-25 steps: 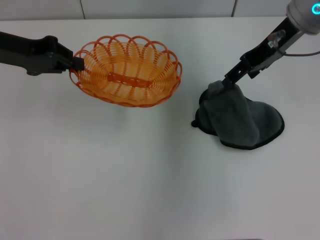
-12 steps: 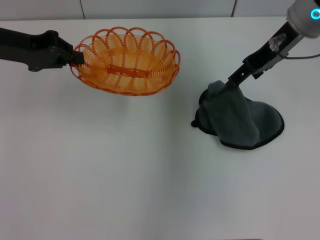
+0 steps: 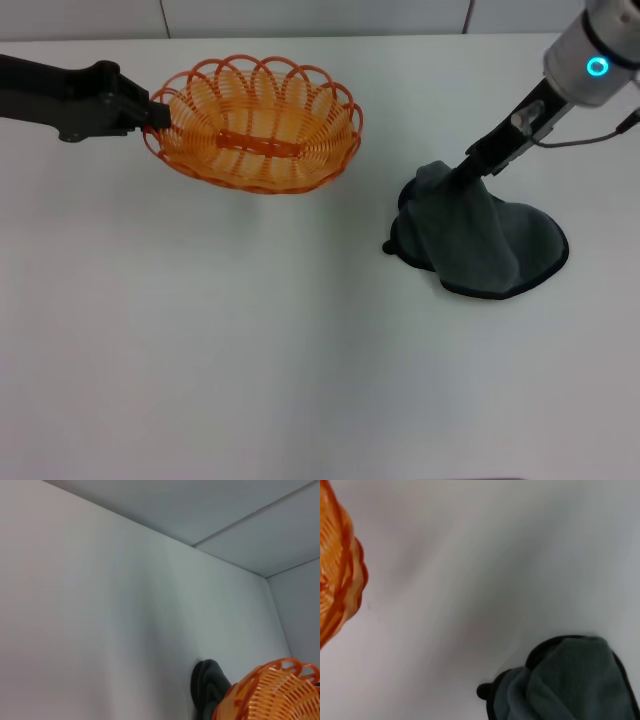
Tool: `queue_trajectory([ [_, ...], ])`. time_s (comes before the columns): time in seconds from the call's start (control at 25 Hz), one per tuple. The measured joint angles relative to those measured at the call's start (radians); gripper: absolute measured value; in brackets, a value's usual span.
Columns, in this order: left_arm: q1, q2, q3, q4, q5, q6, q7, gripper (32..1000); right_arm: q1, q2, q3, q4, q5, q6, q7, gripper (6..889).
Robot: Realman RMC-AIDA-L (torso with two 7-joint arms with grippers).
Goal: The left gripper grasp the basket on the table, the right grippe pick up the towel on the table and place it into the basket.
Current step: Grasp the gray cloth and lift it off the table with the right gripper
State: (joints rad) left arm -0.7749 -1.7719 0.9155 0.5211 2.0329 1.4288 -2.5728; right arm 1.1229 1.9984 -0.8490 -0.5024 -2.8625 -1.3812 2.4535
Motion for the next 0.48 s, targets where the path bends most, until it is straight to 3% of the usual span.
queue_trajectory([
  [0.32, 0.0, -0.0025, 0.001, 0.0, 0.001, -0.007, 0.003, 99, 0.0, 0.04, -0.052, 0.059, 0.0, 0.099, -0.03, 861],
  [0.48, 0.0, -0.0029, 0.002, -0.001, 0.001, -0.008, 0.003, 99, -0.009, 0.049, -0.084, 0.071, 0.0, 0.141, -0.032, 861],
])
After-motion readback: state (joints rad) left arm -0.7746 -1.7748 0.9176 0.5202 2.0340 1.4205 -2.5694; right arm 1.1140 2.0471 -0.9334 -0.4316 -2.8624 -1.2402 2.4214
